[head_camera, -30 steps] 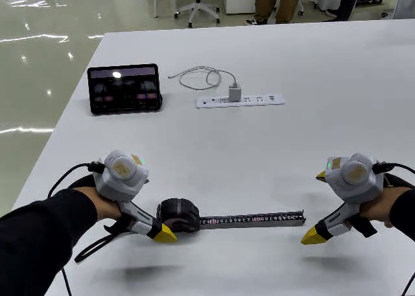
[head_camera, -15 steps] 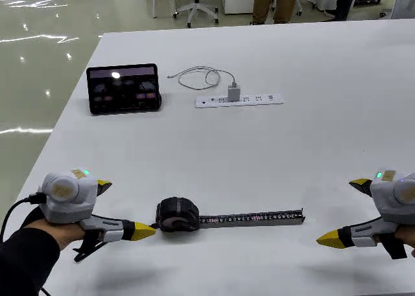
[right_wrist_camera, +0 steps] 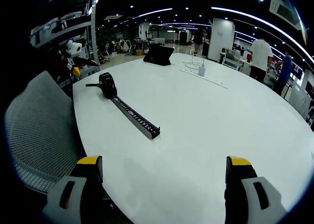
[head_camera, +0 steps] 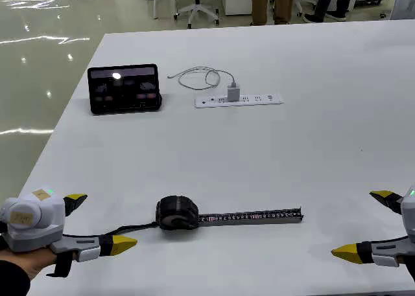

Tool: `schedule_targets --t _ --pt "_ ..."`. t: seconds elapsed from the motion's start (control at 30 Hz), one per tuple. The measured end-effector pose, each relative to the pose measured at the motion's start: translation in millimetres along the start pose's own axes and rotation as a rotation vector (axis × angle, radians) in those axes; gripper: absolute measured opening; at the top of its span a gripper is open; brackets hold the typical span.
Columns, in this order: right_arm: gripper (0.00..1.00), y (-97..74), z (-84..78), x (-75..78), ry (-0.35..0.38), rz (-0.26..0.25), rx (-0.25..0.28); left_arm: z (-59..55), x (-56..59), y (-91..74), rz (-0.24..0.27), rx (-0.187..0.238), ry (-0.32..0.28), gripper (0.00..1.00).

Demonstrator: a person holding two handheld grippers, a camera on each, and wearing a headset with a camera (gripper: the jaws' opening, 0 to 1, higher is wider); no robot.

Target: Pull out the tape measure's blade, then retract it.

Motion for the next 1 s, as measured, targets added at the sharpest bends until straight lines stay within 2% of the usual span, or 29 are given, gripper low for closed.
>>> schedule_targets --t 0.03,0.07,0.2,0.27,0.37,0.6,0.7,0.83,1.0 --pt "1.00 -1.5 -2.0 0.3 0.004 0.000 -0.001 1.1 2.1 -1.9 0.001 0.029 -0.008 1.00" --pt "1.00 -3.3 -3.3 0.6 0.004 -0.002 0.000 -0.9 2.9 -4.5 0.007 0.033 -0.012 1.00" --pt "1.00 -14.1 -5.0 0.0 0.004 -0.015 0.028 -15.4 6.0 -13.4 0.023 0.011 -0.017 1.00" --pt "1.00 -20.4 -5.6 -1.0 0.016 -0.013 0.044 -19.0 7.7 -19.2 0.030 0.006 -0.025 1.00" --pt "1.00 -29.8 -6.6 -0.4 0.023 -0.032 0.086 -19.7 9.6 -27.5 0.040 0.010 -0.023 1.00" --pt "1.00 -52.4 -16.3 3.0 0.053 -0.061 0.105 -16.4 7.4 -38.0 0.062 0.008 -0.018 1.00" --pt "1.00 -59.4 -22.4 5.6 0.061 -0.071 0.101 -15.8 7.8 -38.4 0.065 0.008 -0.012 1.00" --pt "1.00 -60.5 -27.7 7.8 0.065 -0.079 0.087 -15.7 10.0 -31.6 0.061 0.009 -0.018 1.00" --pt "1.00 -60.0 -26.5 5.9 0.072 -0.079 0.101 -12.5 11.2 -26.9 0.044 0.006 -0.007 1.00"
Point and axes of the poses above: the centre of the closed fingertips' face, and the gripper's own axes: y roughly forward along the fingers, x roughly to its right, z roughly out of its top, the point moved 5 cm from there along -y, roughly backward along the fingers, and after that the axes turned 15 degrees about y, right-handed, at the moved point
